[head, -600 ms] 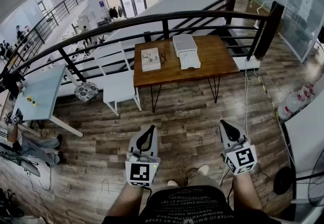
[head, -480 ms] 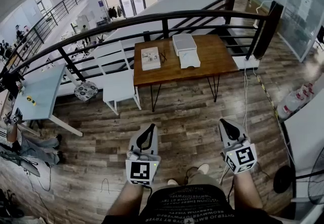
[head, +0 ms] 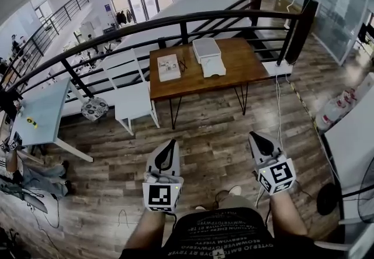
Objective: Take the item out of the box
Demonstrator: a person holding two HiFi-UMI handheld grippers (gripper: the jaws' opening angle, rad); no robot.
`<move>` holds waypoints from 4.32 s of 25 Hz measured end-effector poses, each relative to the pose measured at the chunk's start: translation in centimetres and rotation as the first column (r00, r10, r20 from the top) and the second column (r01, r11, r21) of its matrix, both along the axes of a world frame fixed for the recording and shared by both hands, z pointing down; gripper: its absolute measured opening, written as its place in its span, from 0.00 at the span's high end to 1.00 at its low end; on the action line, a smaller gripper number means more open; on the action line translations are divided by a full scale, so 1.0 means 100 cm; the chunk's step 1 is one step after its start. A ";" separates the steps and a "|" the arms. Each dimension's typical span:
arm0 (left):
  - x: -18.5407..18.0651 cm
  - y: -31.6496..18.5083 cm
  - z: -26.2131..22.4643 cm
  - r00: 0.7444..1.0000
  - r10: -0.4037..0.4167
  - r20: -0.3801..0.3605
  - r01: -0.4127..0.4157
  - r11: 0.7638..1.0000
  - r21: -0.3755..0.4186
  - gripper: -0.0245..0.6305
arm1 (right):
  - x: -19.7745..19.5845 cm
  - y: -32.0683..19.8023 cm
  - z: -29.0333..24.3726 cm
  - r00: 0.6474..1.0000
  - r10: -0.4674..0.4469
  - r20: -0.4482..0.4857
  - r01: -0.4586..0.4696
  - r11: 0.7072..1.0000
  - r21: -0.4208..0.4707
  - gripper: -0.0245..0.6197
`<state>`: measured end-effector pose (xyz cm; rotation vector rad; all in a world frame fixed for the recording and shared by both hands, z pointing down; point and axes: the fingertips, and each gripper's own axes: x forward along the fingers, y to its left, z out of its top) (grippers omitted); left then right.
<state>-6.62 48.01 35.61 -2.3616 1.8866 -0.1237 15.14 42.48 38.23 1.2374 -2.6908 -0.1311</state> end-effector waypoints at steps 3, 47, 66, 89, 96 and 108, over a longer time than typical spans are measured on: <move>-0.002 0.002 0.001 1.000 0.008 0.000 -0.008 1.000 0.001 0.96 | -0.002 0.005 -0.004 1.000 -0.003 -0.005 0.003 1.000 0.006 0.97; 0.037 -0.307 0.048 1.000 -0.022 0.015 0.024 0.990 -0.138 0.96 | 0.013 -0.304 0.041 0.989 -0.145 0.025 0.147 0.980 -0.135 0.67; 0.087 -0.387 0.025 0.991 -0.111 0.070 0.118 0.987 -0.111 0.96 | 0.054 -0.396 0.040 0.964 -0.257 0.070 0.265 0.955 -0.132 0.67; 0.058 -0.451 0.042 0.999 -0.032 0.020 0.034 0.991 -0.131 0.96 | 0.026 -0.450 0.044 0.981 -0.193 0.031 0.196 0.970 -0.144 0.67; 0.042 -0.495 0.034 1.000 -0.006 0.018 0.008 0.994 -0.106 0.96 | -0.004 -0.488 0.044 0.980 -0.194 0.033 0.197 0.969 -0.147 0.67; 0.003 -0.567 0.039 1.000 0.026 0.015 -0.024 0.991 -0.130 0.96 | -0.051 -0.554 0.044 0.982 -0.187 0.030 0.190 0.969 -0.160 0.67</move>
